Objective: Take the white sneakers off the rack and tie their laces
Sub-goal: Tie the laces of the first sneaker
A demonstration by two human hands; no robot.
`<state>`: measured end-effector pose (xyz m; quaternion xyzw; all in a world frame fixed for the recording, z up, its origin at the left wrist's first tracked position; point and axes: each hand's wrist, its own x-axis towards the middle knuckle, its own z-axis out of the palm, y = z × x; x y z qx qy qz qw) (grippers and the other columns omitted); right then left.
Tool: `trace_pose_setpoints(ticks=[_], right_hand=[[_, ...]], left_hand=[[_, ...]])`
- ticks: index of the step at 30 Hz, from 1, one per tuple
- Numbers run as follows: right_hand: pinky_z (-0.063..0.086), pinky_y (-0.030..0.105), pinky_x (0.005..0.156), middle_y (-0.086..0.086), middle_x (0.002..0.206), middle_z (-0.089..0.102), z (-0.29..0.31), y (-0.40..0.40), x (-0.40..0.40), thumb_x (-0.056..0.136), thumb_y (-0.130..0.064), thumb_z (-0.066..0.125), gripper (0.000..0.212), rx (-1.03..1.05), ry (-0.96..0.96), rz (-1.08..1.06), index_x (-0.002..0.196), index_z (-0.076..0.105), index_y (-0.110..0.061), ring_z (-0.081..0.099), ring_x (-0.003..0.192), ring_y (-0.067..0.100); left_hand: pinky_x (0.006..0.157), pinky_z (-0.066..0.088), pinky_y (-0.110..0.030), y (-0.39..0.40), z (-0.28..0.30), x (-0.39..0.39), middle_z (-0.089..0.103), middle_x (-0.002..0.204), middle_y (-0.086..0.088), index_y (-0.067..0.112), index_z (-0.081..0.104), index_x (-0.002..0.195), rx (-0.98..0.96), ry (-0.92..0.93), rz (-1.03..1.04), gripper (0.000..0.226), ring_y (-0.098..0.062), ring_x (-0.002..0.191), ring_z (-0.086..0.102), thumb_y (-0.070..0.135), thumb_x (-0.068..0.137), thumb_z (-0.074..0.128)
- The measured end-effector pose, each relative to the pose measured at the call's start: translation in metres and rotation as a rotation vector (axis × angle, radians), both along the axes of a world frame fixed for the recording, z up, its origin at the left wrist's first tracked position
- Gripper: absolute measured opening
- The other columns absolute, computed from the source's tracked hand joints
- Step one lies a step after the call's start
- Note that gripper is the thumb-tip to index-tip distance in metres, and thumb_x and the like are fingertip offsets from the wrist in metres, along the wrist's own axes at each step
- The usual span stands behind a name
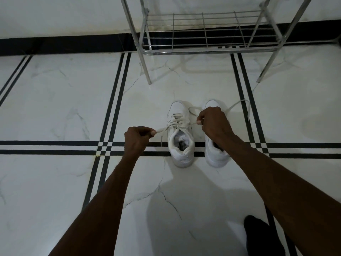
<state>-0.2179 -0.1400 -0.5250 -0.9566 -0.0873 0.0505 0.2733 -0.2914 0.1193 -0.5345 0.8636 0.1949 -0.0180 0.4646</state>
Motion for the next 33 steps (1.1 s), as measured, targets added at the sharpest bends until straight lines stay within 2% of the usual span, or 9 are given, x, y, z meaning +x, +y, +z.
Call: trace_pose_setpoints(ticks=[2, 4, 6, 9, 11, 14, 17, 22, 33], right_hand=[[0.056, 0.04, 0.086, 0.018, 0.111, 0.071, 0.001, 0.004, -0.001, 0.077, 0.008, 0.066, 0.031, -0.003, -0.005, 0.057, 0.106, 0.073, -0.003, 0.068, 0.102, 0.03], [0.045, 0.04, 0.106, 0.016, 0.144, 0.05, -0.002, 0.008, -0.008, 0.08, 0.006, 0.068, 0.064, 0.012, -0.025, 0.183, 0.14, 0.052, -0.009, 0.051, 0.128, 0.029], [0.037, 0.036, 0.113, 0.007, 0.152, 0.046, -0.011, 0.012, -0.015, 0.083, -0.001, 0.069, 0.07, 0.021, -0.031, 0.353, 0.147, 0.047, -0.022, 0.044, 0.134, 0.022], [0.055, 0.043, 0.091, 0.004, 0.119, 0.07, -0.015, 0.01, -0.016, 0.086, -0.01, 0.066, 0.043, -0.096, -0.044, 0.385, 0.125, 0.068, -0.027, 0.064, 0.109, 0.023], [0.055, 0.04, 0.075, 0.011, 0.099, 0.074, -0.007, 0.005, -0.015, 0.085, -0.002, 0.063, 0.032, -0.21, -0.112, 0.351, 0.111, 0.075, -0.016, 0.068, 0.092, 0.031], [0.053, 0.039, 0.063, 0.014, 0.084, 0.07, -0.003, -0.001, -0.012, 0.082, 0.003, 0.063, 0.018, -0.259, -0.149, 0.352, 0.089, 0.076, -0.008, 0.066, 0.082, 0.035], [0.052, 0.041, 0.066, 0.014, 0.091, 0.067, 0.001, 0.001, -0.015, 0.085, 0.001, 0.059, 0.013, -0.327, -0.11, 0.305, 0.087, 0.07, -0.005, 0.063, 0.091, 0.033], [0.049, 0.042, 0.066, 0.016, 0.095, 0.062, -0.004, 0.005, -0.017, 0.082, 0.004, 0.064, 0.007, -0.373, -0.154, 0.254, 0.081, 0.068, -0.003, 0.059, 0.093, 0.036], [0.051, 0.053, 0.084, 0.024, 0.088, 0.063, -0.015, 0.013, -0.024, 0.086, -0.001, 0.056, 0.015, -0.375, -0.086, 0.217, 0.074, 0.063, 0.0, 0.061, 0.089, 0.044]], left_hand=[[0.082, 0.055, -0.023, 0.003, 0.005, 0.003, 0.079, 0.102, -0.008, 0.009, 0.08, 0.106, 0.062, -0.033, -0.113, 0.018, -0.018, 0.095, 0.072, 0.017, 0.09, 0.076], [0.084, 0.054, -0.028, -0.001, 0.012, 0.007, 0.072, 0.121, -0.003, 0.014, 0.072, 0.123, 0.058, -0.065, -0.195, 0.031, -0.017, 0.108, 0.067, 0.022, 0.093, 0.072], [0.095, 0.05, -0.033, -0.013, 0.016, 0.011, 0.058, 0.141, -0.002, 0.02, 0.056, 0.142, 0.028, -0.073, -0.28, 0.048, -0.015, 0.123, 0.056, 0.025, 0.096, 0.069], [0.116, 0.038, -0.052, -0.035, 0.009, 0.012, 0.06, 0.142, -0.006, 0.021, 0.055, 0.143, 0.085, -0.029, -0.408, 0.054, -0.02, 0.131, 0.055, 0.029, 0.09, 0.064], [0.109, 0.041, -0.061, -0.041, 0.001, 0.01, 0.067, 0.131, -0.007, 0.021, 0.064, 0.135, 0.095, 0.001, -0.355, 0.055, -0.027, 0.124, 0.062, 0.036, 0.082, 0.06], [0.098, 0.052, -0.05, -0.043, 0.004, 0.006, 0.076, 0.113, -0.007, 0.021, 0.074, 0.121, 0.082, -0.01, -0.277, 0.039, -0.027, 0.108, 0.07, 0.038, 0.088, 0.066], [0.086, 0.057, -0.04, -0.048, 0.003, 0.003, 0.08, 0.099, -0.011, 0.015, 0.08, 0.107, 0.064, -0.062, -0.247, 0.02, -0.027, 0.095, 0.074, 0.025, 0.095, 0.068], [0.071, 0.043, -0.033, -0.038, -0.011, 0.006, 0.069, 0.091, -0.015, 0.009, 0.08, 0.096, 0.4, -0.087, -0.267, 0.018, -0.033, 0.084, 0.066, 0.011, 0.097, 0.062], [0.071, 0.042, -0.023, -0.037, -0.009, 0.007, 0.079, 0.096, -0.014, 0.004, 0.081, 0.098, 0.263, -0.051, -0.127, 0.022, -0.027, 0.088, 0.071, -0.003, 0.092, 0.061]])
